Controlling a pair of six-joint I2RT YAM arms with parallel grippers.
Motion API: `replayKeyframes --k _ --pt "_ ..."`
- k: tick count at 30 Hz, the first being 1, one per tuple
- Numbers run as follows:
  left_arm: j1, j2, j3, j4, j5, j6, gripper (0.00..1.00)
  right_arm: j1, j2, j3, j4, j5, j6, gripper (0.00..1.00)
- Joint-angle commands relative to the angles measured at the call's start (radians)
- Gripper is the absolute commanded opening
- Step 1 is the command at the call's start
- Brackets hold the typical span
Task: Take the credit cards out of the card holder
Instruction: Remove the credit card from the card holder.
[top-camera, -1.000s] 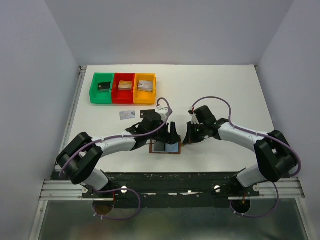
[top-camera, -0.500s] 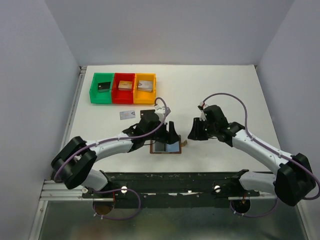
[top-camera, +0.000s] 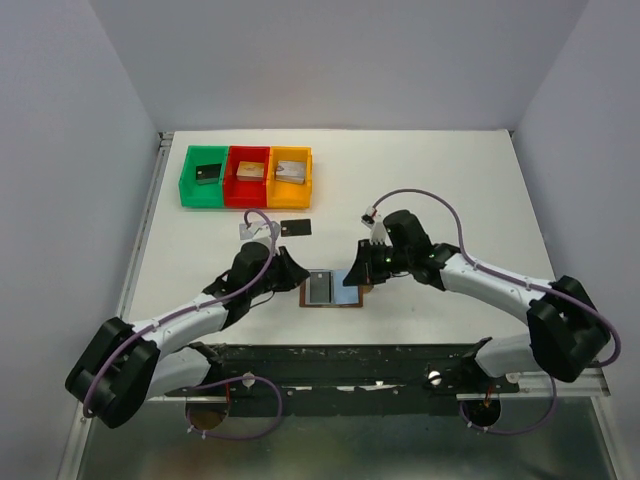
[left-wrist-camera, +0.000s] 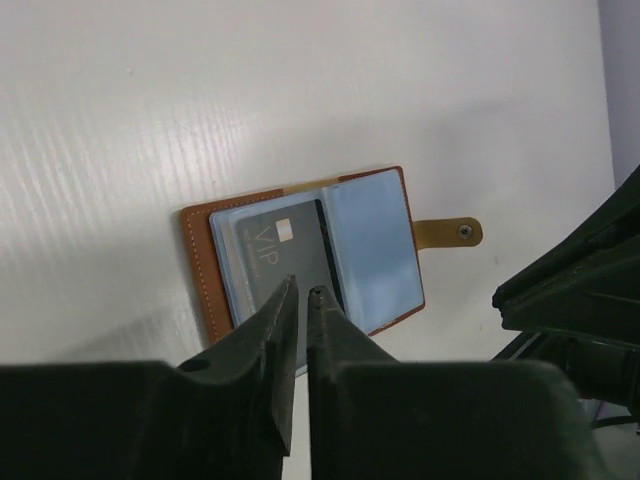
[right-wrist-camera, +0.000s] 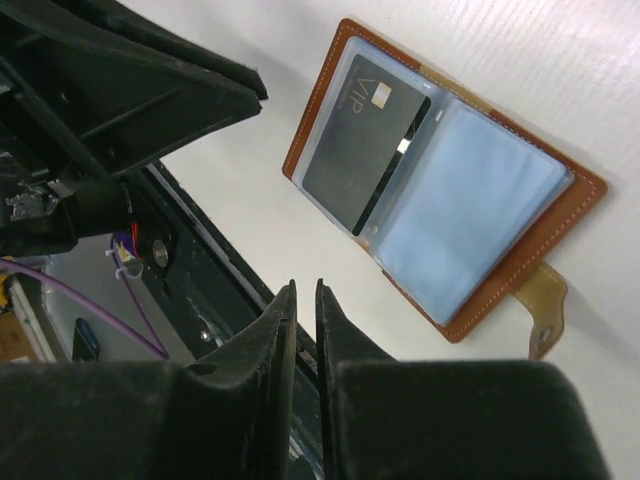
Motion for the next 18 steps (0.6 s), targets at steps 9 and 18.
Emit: replayKeyframes --k 9,18 --pt "0.002 0.123 -0.032 0.122 -0.006 -0.028 0.00 0.026 0.229 0.043 0.193 -0.059 0.125 0.24" --pt "0.002 0.171 -0.037 0.122 -0.009 -0.025 0.00 0.038 0.340 0.084 0.195 -0.053 0.131 0.29"
